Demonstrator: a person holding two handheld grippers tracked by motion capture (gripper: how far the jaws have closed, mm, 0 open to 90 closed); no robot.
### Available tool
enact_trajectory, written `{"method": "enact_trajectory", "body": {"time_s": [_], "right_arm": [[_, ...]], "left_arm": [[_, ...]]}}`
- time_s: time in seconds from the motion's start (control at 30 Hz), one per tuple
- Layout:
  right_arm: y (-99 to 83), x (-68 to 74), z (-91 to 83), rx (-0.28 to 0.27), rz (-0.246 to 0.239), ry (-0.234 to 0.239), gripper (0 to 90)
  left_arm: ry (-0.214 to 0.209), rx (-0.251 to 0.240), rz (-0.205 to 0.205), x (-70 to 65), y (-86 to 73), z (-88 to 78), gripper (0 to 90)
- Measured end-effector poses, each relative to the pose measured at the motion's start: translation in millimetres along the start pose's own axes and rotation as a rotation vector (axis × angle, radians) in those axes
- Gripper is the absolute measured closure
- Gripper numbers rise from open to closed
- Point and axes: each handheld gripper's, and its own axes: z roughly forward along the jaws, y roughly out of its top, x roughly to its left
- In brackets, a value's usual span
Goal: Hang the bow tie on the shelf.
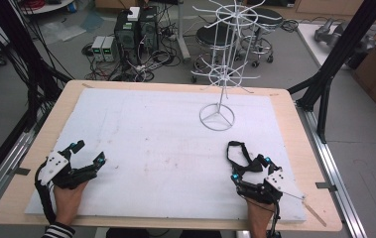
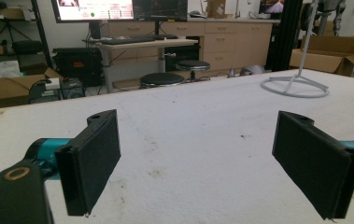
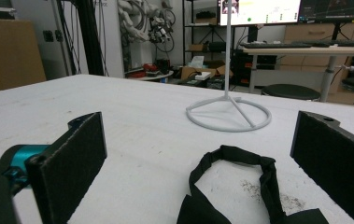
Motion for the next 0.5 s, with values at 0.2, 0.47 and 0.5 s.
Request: {"method": "enact_trajectory", "body": {"time_s": [0.2, 0.47, 0.5], "right_arm": [[0.1, 0.5, 0.0, 0.002, -0.001, 0.0, 2.5], [1.8, -0.9, 3.4, 0.036, 0.002, 0.014, 2.5], [2.3, -1.5, 4.2, 0.044, 0.004, 0.019, 2.5]], "left_arm": [[-0.002, 0.002, 0.007, -0.1, 0.1, 0.0, 15.6], [-0.002, 0.003, 0.004, -0.1, 0.1, 0.1, 15.5], [-0.002, 0.003, 0.005, -0.2, 0.1, 0.1, 15.5]]}}
